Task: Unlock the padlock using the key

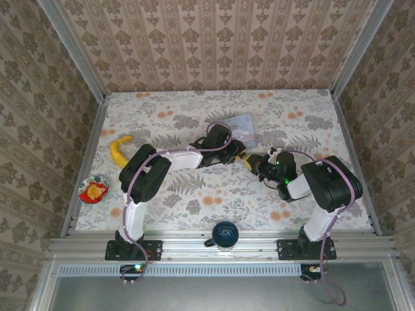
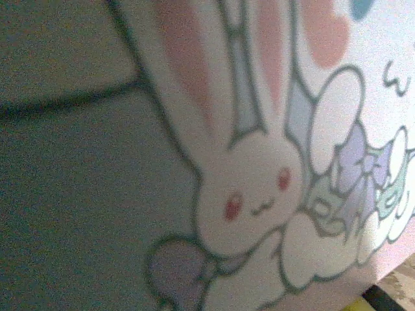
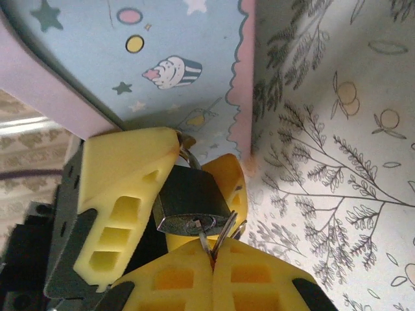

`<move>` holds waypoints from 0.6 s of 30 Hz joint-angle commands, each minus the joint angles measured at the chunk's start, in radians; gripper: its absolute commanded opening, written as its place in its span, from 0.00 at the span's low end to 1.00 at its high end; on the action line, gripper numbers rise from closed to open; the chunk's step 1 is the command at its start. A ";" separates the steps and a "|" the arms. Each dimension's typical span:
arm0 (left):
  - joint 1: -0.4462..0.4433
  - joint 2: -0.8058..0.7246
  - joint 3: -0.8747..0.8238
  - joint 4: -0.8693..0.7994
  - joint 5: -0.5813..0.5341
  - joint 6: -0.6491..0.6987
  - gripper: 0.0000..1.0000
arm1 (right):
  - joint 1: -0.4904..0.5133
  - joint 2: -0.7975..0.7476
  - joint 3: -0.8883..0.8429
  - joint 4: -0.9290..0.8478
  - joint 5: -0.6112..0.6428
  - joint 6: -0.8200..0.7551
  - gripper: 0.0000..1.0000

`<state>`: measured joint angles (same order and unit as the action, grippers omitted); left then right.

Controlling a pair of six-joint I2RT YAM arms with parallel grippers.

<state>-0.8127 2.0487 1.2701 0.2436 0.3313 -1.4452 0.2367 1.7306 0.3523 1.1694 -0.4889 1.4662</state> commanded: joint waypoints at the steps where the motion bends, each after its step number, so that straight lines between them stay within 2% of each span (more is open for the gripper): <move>1: -0.090 0.006 -0.057 -0.012 0.204 -0.114 0.01 | -0.015 -0.065 0.012 0.145 0.251 0.059 0.00; 7: -0.102 0.024 -0.065 0.041 0.195 -0.141 0.17 | 0.015 0.000 0.031 0.146 0.305 0.102 0.00; 10: -0.103 0.019 -0.078 0.053 0.193 -0.147 0.20 | 0.026 0.064 0.063 0.148 0.305 0.113 0.00; 13: -0.101 0.007 -0.092 0.054 0.188 -0.149 0.35 | 0.033 0.118 0.103 0.149 0.293 0.118 0.00; 16: -0.098 -0.007 -0.119 0.066 0.186 -0.153 0.40 | 0.041 0.131 0.117 0.148 0.307 0.098 0.00; 17: -0.096 -0.017 -0.129 0.071 0.183 -0.152 0.45 | 0.041 0.132 0.116 0.148 0.313 0.092 0.00; 18: -0.094 -0.025 -0.141 0.071 0.179 -0.149 0.55 | 0.040 0.131 0.114 0.148 0.318 0.090 0.00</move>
<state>-0.8429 2.0315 1.1915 0.4072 0.2882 -1.5494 0.2756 1.8515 0.4232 1.2819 -0.2886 1.5547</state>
